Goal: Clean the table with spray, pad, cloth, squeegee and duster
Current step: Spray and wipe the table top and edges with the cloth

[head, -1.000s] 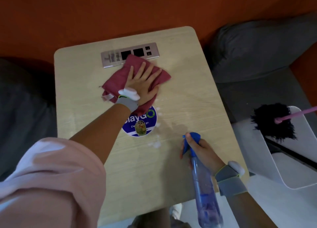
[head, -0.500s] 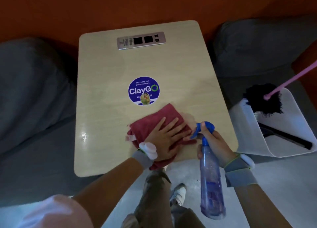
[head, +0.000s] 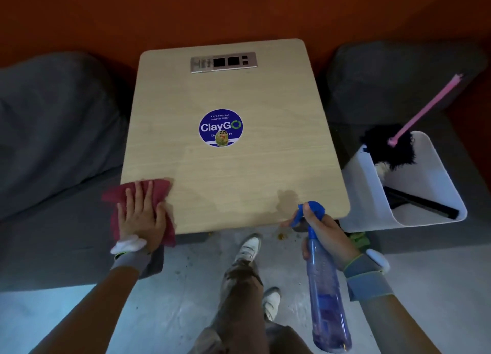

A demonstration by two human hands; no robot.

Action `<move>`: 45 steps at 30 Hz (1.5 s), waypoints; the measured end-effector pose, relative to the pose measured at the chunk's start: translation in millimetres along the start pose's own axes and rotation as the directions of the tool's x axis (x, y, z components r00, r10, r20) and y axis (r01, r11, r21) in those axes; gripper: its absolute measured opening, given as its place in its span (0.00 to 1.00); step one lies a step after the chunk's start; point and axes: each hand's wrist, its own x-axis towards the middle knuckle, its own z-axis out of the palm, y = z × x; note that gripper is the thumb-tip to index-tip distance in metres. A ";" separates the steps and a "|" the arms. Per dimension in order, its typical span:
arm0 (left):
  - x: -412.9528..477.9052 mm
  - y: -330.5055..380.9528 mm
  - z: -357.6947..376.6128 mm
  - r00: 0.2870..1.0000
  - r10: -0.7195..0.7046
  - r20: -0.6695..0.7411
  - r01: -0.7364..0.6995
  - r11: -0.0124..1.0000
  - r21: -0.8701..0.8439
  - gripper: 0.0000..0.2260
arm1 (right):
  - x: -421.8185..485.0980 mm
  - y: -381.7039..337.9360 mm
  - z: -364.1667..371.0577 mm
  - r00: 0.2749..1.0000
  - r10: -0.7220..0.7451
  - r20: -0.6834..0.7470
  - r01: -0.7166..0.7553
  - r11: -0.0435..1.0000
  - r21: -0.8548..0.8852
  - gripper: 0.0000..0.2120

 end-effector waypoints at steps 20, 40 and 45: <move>140.3 265.0 6.7 0.923 0.383 -0.041 -0.383 0.924 0.023 0.28 | 144.4 -103.0 -56.0 0.987 -0.017 -0.157 0.011 0.999 -0.035 0.20; 329.7 311.4 -15.5 0.968 0.206 -0.143 -0.215 0.975 -0.050 0.29 | 314.5 -195.4 -110.0 0.959 -0.032 -0.281 -0.047 0.962 -0.270 0.28; 336.6 313.0 -15.0 0.967 0.207 -0.147 -0.217 0.974 -0.057 0.28 | 321.0 -195.3 -113.2 0.949 -0.030 -0.314 -0.071 0.949 -0.306 0.27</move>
